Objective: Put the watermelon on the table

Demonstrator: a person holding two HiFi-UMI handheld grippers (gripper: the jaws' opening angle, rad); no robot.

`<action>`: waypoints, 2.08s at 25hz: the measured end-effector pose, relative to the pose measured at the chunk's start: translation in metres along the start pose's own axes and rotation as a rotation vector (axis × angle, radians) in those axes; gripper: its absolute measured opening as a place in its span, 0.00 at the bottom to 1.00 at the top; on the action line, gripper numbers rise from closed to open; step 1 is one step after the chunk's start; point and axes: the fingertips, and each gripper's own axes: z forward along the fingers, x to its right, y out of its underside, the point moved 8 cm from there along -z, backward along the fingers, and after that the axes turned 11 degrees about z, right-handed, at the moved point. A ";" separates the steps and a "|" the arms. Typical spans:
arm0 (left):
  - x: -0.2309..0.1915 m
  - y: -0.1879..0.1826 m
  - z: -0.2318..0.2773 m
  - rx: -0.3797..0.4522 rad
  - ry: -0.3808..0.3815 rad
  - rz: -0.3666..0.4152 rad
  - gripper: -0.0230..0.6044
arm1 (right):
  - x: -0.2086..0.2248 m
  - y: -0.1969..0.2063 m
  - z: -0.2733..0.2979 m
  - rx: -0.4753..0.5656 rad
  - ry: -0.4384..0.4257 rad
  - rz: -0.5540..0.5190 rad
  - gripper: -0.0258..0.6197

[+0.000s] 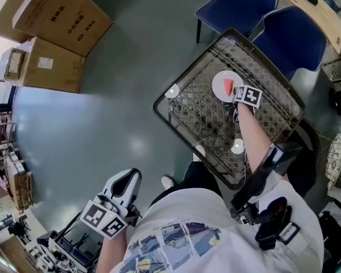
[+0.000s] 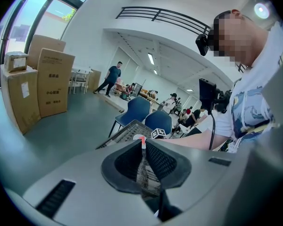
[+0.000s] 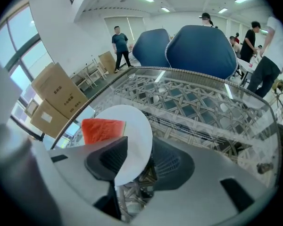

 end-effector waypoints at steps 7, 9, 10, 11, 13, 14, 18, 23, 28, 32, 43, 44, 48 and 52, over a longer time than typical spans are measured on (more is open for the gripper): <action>-0.006 0.007 -0.014 0.013 0.022 0.024 0.09 | 0.000 0.010 -0.021 0.054 0.021 -0.039 0.29; -0.008 0.008 -0.019 0.020 0.036 0.044 0.09 | 0.005 0.018 -0.037 0.066 0.024 -0.043 0.29; -0.010 0.009 -0.021 0.026 0.047 0.054 0.09 | 0.008 0.023 -0.045 0.068 0.024 -0.038 0.29; -0.011 0.009 -0.023 0.033 0.061 0.062 0.09 | 0.010 0.029 -0.055 0.068 0.021 -0.031 0.29; -0.012 0.013 -0.028 0.047 0.095 0.079 0.09 | 0.012 0.044 -0.074 0.061 0.004 -0.018 0.29; -0.012 0.016 -0.031 0.051 0.114 0.087 0.09 | 0.011 0.053 -0.084 0.055 -0.008 -0.016 0.28; -0.005 0.031 -0.048 0.064 0.205 0.138 0.09 | 0.000 0.101 -0.136 0.046 -0.072 -0.076 0.08; -0.002 0.053 -0.082 0.047 0.289 0.317 0.09 | -0.029 0.172 -0.214 0.072 -0.147 -0.178 0.06; -0.007 0.083 -0.134 0.072 0.403 0.294 0.05 | -0.081 0.258 -0.295 0.127 -0.234 -0.291 0.06; -0.011 0.108 -0.178 0.090 0.437 0.290 0.05 | -0.118 0.324 -0.353 0.162 -0.273 -0.361 0.06; -0.012 0.155 -0.263 0.096 0.501 0.294 0.05 | -0.191 0.457 -0.467 0.248 -0.377 -0.544 0.06; -0.011 0.159 -0.267 0.086 0.505 0.301 0.05 | -0.194 0.464 -0.474 0.256 -0.381 -0.561 0.06; -0.005 0.174 -0.277 0.049 0.502 0.344 0.05 | -0.207 0.488 -0.492 0.277 -0.371 -0.691 0.06; 0.001 0.182 -0.281 0.063 0.505 0.323 0.05 | -0.217 0.501 -0.506 0.285 -0.388 -0.764 0.06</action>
